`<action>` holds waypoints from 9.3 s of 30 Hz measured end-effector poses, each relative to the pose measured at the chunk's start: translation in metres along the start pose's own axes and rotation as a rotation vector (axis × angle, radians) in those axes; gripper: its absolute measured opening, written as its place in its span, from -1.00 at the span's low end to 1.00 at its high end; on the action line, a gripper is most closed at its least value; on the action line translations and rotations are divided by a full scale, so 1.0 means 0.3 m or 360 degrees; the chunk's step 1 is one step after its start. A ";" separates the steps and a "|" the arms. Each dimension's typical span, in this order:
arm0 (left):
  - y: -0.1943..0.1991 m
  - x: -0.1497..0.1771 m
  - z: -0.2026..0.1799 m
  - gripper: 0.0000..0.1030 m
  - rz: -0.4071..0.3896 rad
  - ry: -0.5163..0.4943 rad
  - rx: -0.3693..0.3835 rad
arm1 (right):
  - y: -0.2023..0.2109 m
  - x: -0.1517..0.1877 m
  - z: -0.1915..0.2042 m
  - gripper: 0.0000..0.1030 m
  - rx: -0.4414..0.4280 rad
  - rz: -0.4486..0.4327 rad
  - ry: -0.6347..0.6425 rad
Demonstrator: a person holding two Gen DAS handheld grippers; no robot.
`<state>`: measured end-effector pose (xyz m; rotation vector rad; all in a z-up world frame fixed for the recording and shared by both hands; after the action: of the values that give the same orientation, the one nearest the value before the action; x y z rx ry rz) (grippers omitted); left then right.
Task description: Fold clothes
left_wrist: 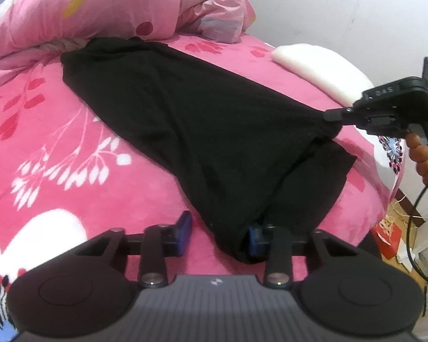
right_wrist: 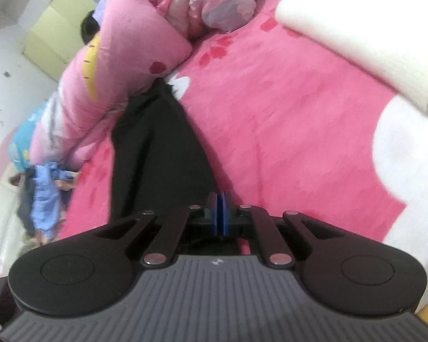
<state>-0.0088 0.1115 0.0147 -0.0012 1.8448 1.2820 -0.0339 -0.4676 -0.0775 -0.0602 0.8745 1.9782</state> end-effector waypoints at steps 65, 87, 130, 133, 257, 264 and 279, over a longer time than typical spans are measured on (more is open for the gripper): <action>-0.368 -0.237 -0.512 -0.92 -0.0305 0.0048 0.0027 | 0.057 0.082 -0.095 -0.96 -0.0398 0.0101 -0.0494; -0.479 -0.243 -0.473 0.07 -0.0049 0.0514 0.0466 | 0.008 0.107 -0.086 -0.39 0.0022 0.0053 0.0017; -0.118 0.071 -0.260 -0.23 -0.0189 0.0281 0.0045 | 0.054 0.566 0.167 -0.62 -0.0046 0.0045 -0.0116; -0.127 0.047 -0.271 -0.21 -0.0204 0.0260 0.0051 | 0.025 0.570 0.161 -0.68 -0.0023 0.0073 -0.0096; -0.213 0.025 -0.397 -0.20 -0.0200 -0.0079 -0.0161 | 0.020 0.467 0.241 -0.75 -0.0141 -0.0083 0.0045; -0.203 0.046 -0.384 -0.14 -0.0190 -0.0068 -0.0097 | -0.227 0.342 0.360 -0.75 -0.0069 -0.0055 0.0322; -0.202 0.058 -0.369 -0.13 -0.0194 -0.0052 -0.0020 | -0.280 0.292 0.354 -0.97 -0.0031 -0.0157 0.0313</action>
<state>-0.0636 0.0064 -0.0319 -0.0975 1.7811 1.2020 0.0140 -0.3136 -0.0777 -0.3078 0.9590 1.9110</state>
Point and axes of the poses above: each gripper's, at about its wrist camera, not at the fingertips, and y roughly against the way its jaws point, z to its left, x to its underside, the point moved 4 cm from there along -y, roughly the way its jaws point, and after that the axes turned 6 degrees about -y, right-handed, at the moved point
